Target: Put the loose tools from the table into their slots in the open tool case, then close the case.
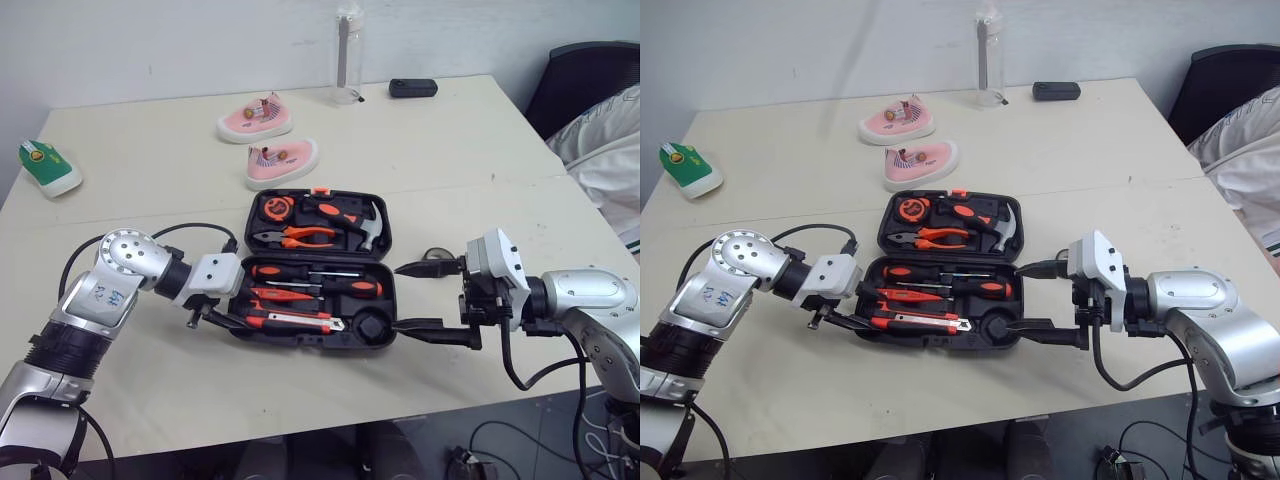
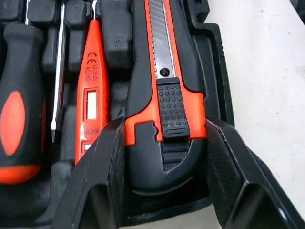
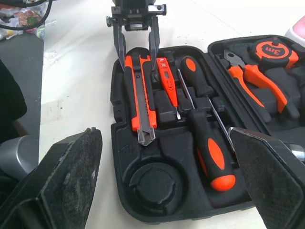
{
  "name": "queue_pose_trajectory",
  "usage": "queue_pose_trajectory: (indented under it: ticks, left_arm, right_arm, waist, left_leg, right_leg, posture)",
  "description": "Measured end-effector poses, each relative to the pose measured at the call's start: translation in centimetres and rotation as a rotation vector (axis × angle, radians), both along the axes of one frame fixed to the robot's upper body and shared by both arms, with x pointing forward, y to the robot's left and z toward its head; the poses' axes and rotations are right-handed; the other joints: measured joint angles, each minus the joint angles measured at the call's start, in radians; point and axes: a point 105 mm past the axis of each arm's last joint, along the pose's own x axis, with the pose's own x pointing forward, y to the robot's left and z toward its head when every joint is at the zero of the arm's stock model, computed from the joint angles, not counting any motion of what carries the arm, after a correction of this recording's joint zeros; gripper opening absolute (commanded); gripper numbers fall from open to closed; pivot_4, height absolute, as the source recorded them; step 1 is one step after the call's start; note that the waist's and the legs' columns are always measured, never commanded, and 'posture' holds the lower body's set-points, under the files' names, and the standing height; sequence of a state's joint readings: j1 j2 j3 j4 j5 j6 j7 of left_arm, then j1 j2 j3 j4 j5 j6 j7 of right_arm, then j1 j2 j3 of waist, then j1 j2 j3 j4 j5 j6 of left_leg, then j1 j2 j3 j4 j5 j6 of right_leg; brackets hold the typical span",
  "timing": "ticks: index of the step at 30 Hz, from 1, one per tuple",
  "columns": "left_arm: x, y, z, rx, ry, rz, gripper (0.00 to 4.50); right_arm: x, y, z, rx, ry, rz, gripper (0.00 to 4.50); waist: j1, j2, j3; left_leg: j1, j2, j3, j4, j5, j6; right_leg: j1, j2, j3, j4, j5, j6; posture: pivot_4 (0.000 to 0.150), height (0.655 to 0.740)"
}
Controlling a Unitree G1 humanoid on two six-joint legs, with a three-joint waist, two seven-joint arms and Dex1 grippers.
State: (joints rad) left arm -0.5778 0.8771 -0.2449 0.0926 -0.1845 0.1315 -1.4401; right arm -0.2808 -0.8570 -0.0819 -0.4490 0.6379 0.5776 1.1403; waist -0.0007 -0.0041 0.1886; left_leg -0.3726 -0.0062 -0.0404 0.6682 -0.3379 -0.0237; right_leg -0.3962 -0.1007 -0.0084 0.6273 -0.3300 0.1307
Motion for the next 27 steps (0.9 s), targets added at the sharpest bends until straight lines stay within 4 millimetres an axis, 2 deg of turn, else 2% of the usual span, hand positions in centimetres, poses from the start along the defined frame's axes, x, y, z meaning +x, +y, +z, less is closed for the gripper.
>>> queue_pose_trajectory:
  ticks: [7,12,14,17,21,24,27]
  left_arm:
    - [0.0,-0.6,-0.2,-0.02,0.008,-0.013,1.58]
    - [-0.1,-0.4,-0.1,-0.023,0.036,0.002,3.91]
    - [-0.2,0.2,0.2,-0.006,0.034,0.012,4.39]
    - [-0.6,0.4,0.7,-0.031,0.077,0.028,4.39]
    - [-1.3,-0.1,2.6,-0.126,0.103,0.031,4.39]
    - [-1.2,-1.0,2.6,-0.212,0.092,0.048,3.58]
    - [-0.7,-2.6,1.8,-0.31,0.067,0.051,2.13]
  right_arm:
    - [0.2,0.1,0.4,0.001,-0.021,0.002,4.5]
    - [0.2,0.2,0.5,0.004,-0.023,0.001,4.5]
    - [0.2,0.2,0.5,0.007,-0.027,0.003,4.5]
    - [0.2,0.2,0.5,0.008,-0.028,0.001,4.5]
    - [0.3,0.2,0.5,0.009,-0.028,-0.001,4.5]
    - [0.3,0.1,0.5,0.012,-0.026,-0.004,4.5]
    - [0.4,0.4,0.5,0.015,-0.024,0.003,4.5]
  waist:
    - [0.0,0.0,0.0]
    - [0.0,0.0,0.0]
    - [-0.003,0.0,0.0]
    - [-0.003,0.0,0.0]
    - [-0.001,0.0,0.0]
    - [0.002,0.0,0.0]
    - [0.002,0.0,0.0]
  left_leg:
    - [0.0,0.0,0.0,0.001,0.0,0.0]
    - [0.0,0.0,0.0,0.001,0.0,0.0]
    - [0.0,0.0,0.0,0.0,0.0,0.0]
    - [0.0,0.001,0.0,0.0,0.0,0.0]
    - [0.0,0.001,-0.001,0.001,0.0,0.0]
    - [0.0,0.001,-0.001,0.002,0.0,0.0]
    - [0.0,0.001,-0.002,0.004,0.0,0.0]
  right_leg:
    - [0.0,0.0,0.0,0.0,0.0,0.0]
    - [0.0,0.0,0.0,0.0,0.0,0.0]
    - [0.0,0.0,0.0,0.0,0.0,0.0]
    - [0.0,0.001,0.0,0.0,0.0,0.0]
    - [0.001,0.0,0.0,0.0,0.0,0.0]
    - [0.001,-0.001,0.0,0.001,0.0,0.0]
    - [0.002,-0.001,0.0,0.001,0.0,0.001]
  posture:
    - [0.15,0.7269]
    - [0.15,0.7269]
    - [0.15,0.7269]
    - [0.15,0.7269]
    - [0.15,0.7269]
    - [0.15,0.7269]
    - [0.15,0.7269]
